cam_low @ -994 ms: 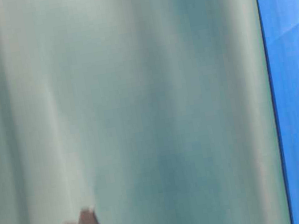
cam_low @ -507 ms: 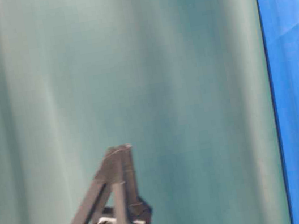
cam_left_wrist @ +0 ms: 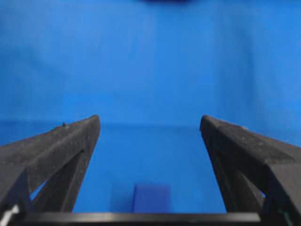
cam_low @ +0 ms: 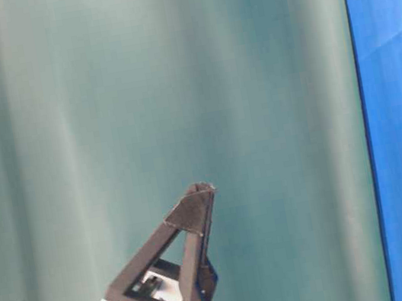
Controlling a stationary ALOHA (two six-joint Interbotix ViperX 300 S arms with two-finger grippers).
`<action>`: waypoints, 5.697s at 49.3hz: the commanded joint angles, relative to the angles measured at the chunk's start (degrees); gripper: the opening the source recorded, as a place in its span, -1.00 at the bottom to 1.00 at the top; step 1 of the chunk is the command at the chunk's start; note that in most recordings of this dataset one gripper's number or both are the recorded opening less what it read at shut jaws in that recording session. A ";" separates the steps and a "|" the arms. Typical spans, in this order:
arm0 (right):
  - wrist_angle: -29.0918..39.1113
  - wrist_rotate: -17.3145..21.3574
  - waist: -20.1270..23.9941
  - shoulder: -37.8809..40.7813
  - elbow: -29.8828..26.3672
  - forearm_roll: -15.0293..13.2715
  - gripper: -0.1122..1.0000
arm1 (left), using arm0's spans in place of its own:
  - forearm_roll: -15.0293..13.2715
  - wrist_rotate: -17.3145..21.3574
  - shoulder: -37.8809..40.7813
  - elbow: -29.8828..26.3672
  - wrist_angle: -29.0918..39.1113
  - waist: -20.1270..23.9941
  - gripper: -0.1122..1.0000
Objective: Handover the blue block to the right arm after grasping it with the left arm, then place it in the designated position.
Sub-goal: 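Move the left gripper over the blue cube and lower around it, then close the left gripper on the blue cube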
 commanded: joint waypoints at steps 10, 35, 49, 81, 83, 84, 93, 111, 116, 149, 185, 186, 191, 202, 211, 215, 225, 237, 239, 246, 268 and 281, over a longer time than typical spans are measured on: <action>-0.35 0.18 -0.09 0.44 -1.58 0.18 0.96 | 0.09 -0.09 -0.53 -10.55 17.31 -0.62 0.86; -0.26 0.18 -0.09 0.53 -1.58 0.18 0.96 | 0.09 -0.79 3.34 -17.05 28.48 -1.14 0.86; -0.26 0.18 0.00 0.44 -1.58 0.18 0.96 | 0.09 -0.88 3.34 -16.96 28.48 -1.23 0.86; -0.09 0.18 -0.09 0.44 -1.58 0.18 0.96 | 0.09 -0.88 3.34 -16.79 28.92 -1.41 0.86; 0.00 0.18 -0.09 0.44 -1.58 0.18 0.96 | 0.09 -0.97 3.34 -16.79 28.92 -1.41 0.86; 0.09 0.18 0.00 0.44 -1.58 0.18 0.96 | 0.09 -0.97 3.34 -16.79 28.92 -1.41 0.86; 0.18 0.18 0.00 0.44 -1.58 0.18 0.96 | 0.09 -0.97 3.34 -16.79 28.92 -1.49 0.86; 0.18 0.18 0.00 0.44 -1.58 0.18 0.96 | 0.09 -1.41 3.60 -16.79 28.92 -1.49 0.86; 0.18 0.18 0.00 0.53 -1.67 0.18 0.96 | 0.09 -1.41 4.04 -16.70 28.56 -1.49 0.86; 0.18 0.18 0.00 0.97 -1.58 0.18 0.96 | 0.09 -3.34 14.94 -8.96 16.44 -1.14 0.86; 0.00 0.18 -0.18 2.02 -1.41 0.18 0.96 | 0.26 -2.90 28.92 -8.53 9.40 0.35 0.86; 0.00 0.18 -0.18 2.02 -1.41 0.18 0.96 | 0.26 -2.81 29.18 -8.53 9.40 0.35 0.86; -0.09 0.18 -0.35 2.02 -1.41 0.18 0.96 | 0.18 -2.90 29.97 -8.61 9.40 0.35 0.86; 0.00 0.18 -0.44 2.29 -1.32 0.18 0.96 | 0.18 -2.81 29.88 -8.61 9.40 0.26 0.85; 0.00 0.18 -0.44 2.29 -1.32 0.18 0.96 | 0.26 -2.55 29.97 -9.05 9.49 -0.26 0.57; 0.00 0.18 -0.44 2.29 -1.32 0.18 0.96 | 0.26 -2.37 29.88 -9.05 9.67 -0.35 0.17; 0.00 0.18 -0.44 2.29 -1.32 0.18 0.96 | 0.35 -2.37 29.79 -9.14 9.84 -0.44 0.08; 0.00 0.18 -0.44 2.37 -1.32 0.18 0.96 | 0.26 -2.64 28.83 -9.14 11.07 -0.88 0.08; -0.09 0.18 -0.44 2.37 -1.32 0.18 0.96 | 0.35 -2.72 28.39 -9.14 11.43 -0.97 0.08; -0.09 0.18 -0.44 2.29 -1.41 0.18 0.96 | 0.35 -2.90 25.84 -9.40 13.71 -1.32 0.08; 0.18 0.18 -0.44 2.37 -1.58 0.18 0.96 | 0.35 -2.99 12.74 -13.80 25.49 -1.85 0.08; 0.18 0.18 -0.44 2.29 -1.58 0.18 0.96 | 0.35 -2.99 8.88 -18.63 33.49 -2.29 0.08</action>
